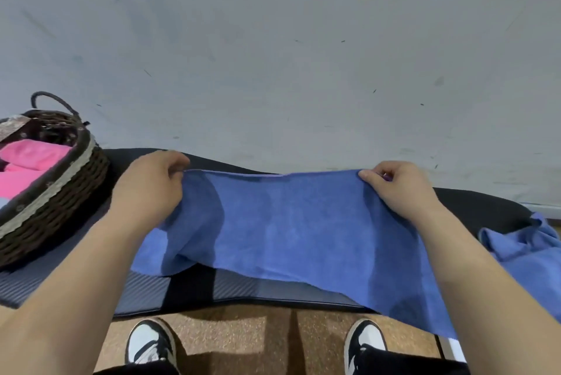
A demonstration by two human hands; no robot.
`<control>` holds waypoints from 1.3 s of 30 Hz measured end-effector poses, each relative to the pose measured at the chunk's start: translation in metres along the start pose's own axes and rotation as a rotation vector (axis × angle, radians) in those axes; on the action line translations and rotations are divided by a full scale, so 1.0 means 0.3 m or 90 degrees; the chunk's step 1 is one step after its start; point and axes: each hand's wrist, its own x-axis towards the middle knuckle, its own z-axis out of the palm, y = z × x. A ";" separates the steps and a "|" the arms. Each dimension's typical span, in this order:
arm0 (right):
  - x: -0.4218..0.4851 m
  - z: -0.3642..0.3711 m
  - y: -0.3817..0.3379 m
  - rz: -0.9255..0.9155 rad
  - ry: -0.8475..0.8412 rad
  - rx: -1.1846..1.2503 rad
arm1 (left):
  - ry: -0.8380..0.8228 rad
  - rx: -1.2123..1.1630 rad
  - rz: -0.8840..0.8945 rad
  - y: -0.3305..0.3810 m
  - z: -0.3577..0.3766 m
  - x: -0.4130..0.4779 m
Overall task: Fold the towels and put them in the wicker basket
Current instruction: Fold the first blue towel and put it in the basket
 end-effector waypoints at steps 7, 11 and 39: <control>-0.004 0.230 -0.057 -0.105 -0.051 -0.126 | -0.131 0.085 -0.023 -0.043 0.104 0.007; -0.120 0.325 -0.131 -0.203 -0.197 -0.135 | -0.186 0.174 -0.107 -0.106 0.088 -0.025; -0.289 0.417 -0.265 -0.145 -0.434 -0.308 | -0.296 -0.188 -0.348 -0.186 -0.013 -0.147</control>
